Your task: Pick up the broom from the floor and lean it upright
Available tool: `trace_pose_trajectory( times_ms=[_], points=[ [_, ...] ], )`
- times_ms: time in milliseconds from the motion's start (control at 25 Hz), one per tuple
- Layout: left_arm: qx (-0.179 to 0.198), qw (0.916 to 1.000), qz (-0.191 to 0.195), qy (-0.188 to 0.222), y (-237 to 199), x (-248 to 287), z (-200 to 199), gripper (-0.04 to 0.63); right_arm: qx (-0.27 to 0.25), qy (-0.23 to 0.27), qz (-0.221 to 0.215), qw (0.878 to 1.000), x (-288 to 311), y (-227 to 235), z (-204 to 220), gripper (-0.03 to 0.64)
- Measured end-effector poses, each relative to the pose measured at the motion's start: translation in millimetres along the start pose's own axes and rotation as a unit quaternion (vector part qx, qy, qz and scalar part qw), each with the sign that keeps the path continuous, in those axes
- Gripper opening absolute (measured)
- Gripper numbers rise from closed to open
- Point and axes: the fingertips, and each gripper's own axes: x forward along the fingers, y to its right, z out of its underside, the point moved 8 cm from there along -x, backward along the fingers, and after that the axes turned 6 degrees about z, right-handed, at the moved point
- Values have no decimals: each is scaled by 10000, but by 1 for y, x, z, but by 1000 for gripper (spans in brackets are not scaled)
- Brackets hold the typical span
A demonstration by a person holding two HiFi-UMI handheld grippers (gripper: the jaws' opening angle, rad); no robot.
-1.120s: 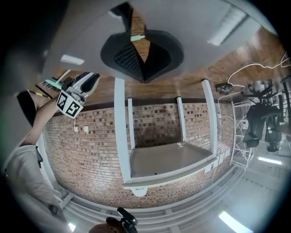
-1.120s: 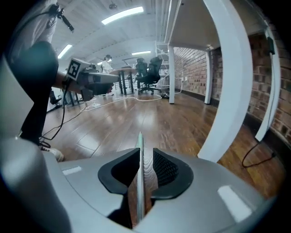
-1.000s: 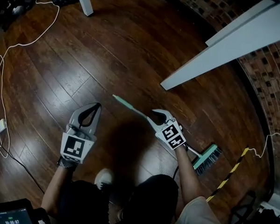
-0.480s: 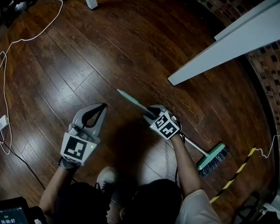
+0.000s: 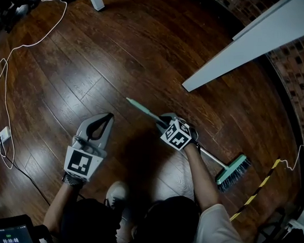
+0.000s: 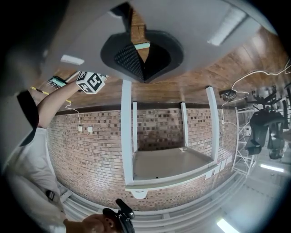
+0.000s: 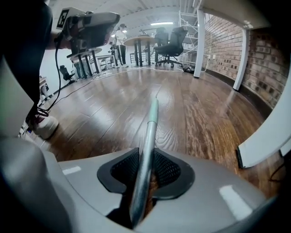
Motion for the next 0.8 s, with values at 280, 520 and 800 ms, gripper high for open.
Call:
trace_pose_trajectory(
  times_ms=[280, 520, 800],
  points=[
    [108, 9999, 114, 30, 6, 6, -7, 2, 436, 89, 146, 9989, -4, -2, 4, 98],
    [-7, 9997, -238, 41, -10, -14, -45, 2, 553, 293, 708, 9955, -66, -7, -5, 95],
    [-38, 9998, -204, 17, -9, -56, -154, 2, 685, 526, 1595, 9834, -216, -6, -43, 95]
  ],
)
